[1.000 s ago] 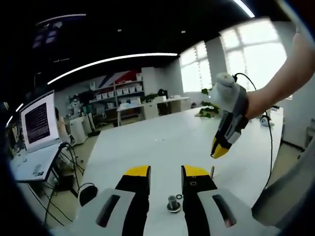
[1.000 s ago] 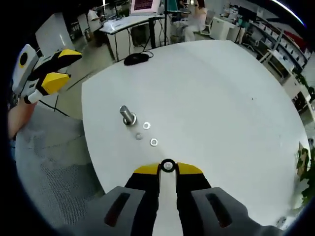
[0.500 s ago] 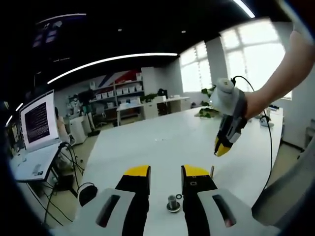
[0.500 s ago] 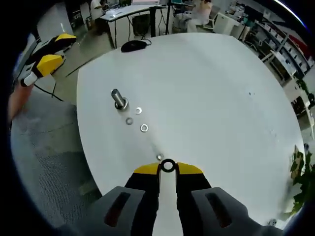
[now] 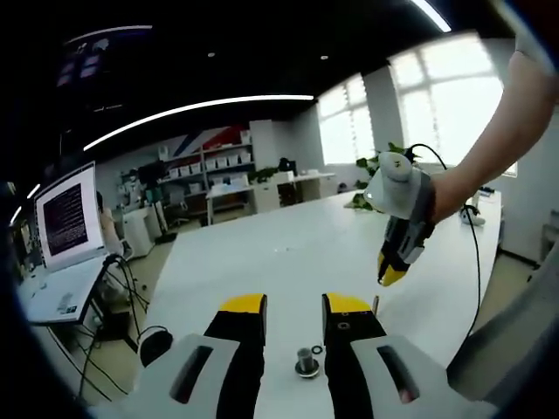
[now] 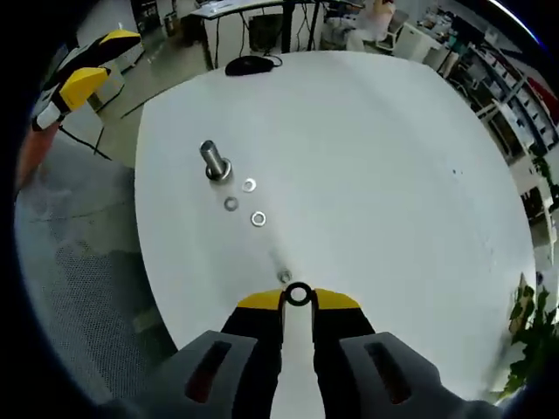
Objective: Place the washer onto the threaded stud by aligning its center hole with the stud, sliding it down to the base, and recovering from edge contact or off-axis alignment until the washer reaches the visible bottom stop.
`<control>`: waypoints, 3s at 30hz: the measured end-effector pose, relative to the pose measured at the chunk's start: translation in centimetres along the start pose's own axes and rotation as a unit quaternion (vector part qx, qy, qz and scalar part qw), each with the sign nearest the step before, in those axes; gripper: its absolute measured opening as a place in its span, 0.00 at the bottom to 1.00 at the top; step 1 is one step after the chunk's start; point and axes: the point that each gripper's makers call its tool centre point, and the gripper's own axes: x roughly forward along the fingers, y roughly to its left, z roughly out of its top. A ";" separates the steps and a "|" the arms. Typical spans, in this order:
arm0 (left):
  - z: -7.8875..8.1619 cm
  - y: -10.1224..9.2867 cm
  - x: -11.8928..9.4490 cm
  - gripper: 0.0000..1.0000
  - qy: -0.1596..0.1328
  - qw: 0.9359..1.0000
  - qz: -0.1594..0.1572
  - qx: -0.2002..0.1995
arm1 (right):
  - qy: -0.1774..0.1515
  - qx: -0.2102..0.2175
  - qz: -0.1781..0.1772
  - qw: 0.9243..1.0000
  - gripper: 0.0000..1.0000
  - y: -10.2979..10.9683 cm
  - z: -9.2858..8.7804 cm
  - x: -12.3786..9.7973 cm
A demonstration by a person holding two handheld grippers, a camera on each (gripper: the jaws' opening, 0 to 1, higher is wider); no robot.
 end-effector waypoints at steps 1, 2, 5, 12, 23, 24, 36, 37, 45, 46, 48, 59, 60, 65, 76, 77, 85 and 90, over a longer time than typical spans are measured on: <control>-0.1 0.0 0.0 0.23 0.001 1.000 -0.001 0.000 | 0.000 -0.001 0.001 1.000 0.12 0.0 0.0 0.0; -0.1 0.0 0.1 0.23 0.002 1.000 -0.001 0.000 | -0.002 -0.005 0.001 1.000 0.12 0.0 0.1 0.0; -0.2 0.0 0.0 0.23 0.004 1.000 0.001 0.000 | -0.005 -0.008 0.001 1.000 0.12 0.1 0.2 0.1; -0.2 0.0 0.1 0.23 0.003 1.000 -0.001 -0.006 | -0.004 -0.032 0.000 0.999 0.12 0.4 0.7 0.2; -0.2 0.1 0.0 0.23 0.002 1.000 0.000 -0.015 | 0.002 -0.042 -0.008 0.999 0.12 0.2 0.1 0.5; -0.2 0.1 0.0 0.23 0.002 1.000 0.000 -0.016 | 0.001 -0.041 -0.008 0.999 0.12 0.2 0.1 0.5; -0.6 0.1 0.1 0.23 0.011 1.000 -0.002 -0.012 | 0.001 -0.053 -0.003 0.999 0.13 0.5 0.4 1.1; -0.6 0.0 0.1 0.23 0.011 1.000 -0.002 -0.012 | 0.001 -0.056 -0.003 0.998 0.13 0.5 0.5 1.2; -0.8 -0.2 0.3 0.23 0.016 1.000 -0.007 -0.011 | 0.013 -0.077 0.005 0.997 0.13 1.1 0.5 2.2; -0.8 -0.1 0.3 0.23 0.016 1.000 -0.007 -0.012 | 0.011 -0.076 0.005 0.997 0.13 1.1 0.6 2.3; -0.9 -0.1 0.2 0.23 0.016 1.000 -0.006 -0.013 | 0.014 -0.075 0.007 0.997 0.13 1.1 0.6 2.4; -1.2 -0.3 0.3 0.23 0.024 1.000 -0.010 -0.014 | 0.029 -0.075 0.011 0.997 0.13 1.2 -0.2 3.0; -1.2 -0.3 0.3 0.23 0.024 1.000 -0.010 -0.014 | 0.030 -0.073 0.011 0.997 0.13 1.2 -0.2 3.0; -1.4 -0.6 0.4 0.23 0.025 0.999 -0.014 -0.021 | 0.034 -0.065 0.016 0.997 0.14 1.4 -0.6 3.4; -1.7 -0.7 0.5 0.23 0.032 0.999 -0.018 -0.016 | 0.018 -0.058 0.005 0.998 0.18 0.9 -1.0 2.9; -1.7 -0.7 0.6 0.23 0.032 0.999 -0.019 -0.016 | 0.013 -0.056 0.005 0.998 0.18 0.9 -0.9 2.8; -2.2 -0.7 0.6 0.23 0.041 0.999 -0.018 -0.014 | -0.011 -0.041 0.001 0.999 0.18 0.7 -1.6 2.1; -2.8 -0.4 0.6 0.23 0.052 0.998 -0.015 -0.011 | -0.020 -0.025 0.001 0.999 0.19 0.5 -3.0 1.4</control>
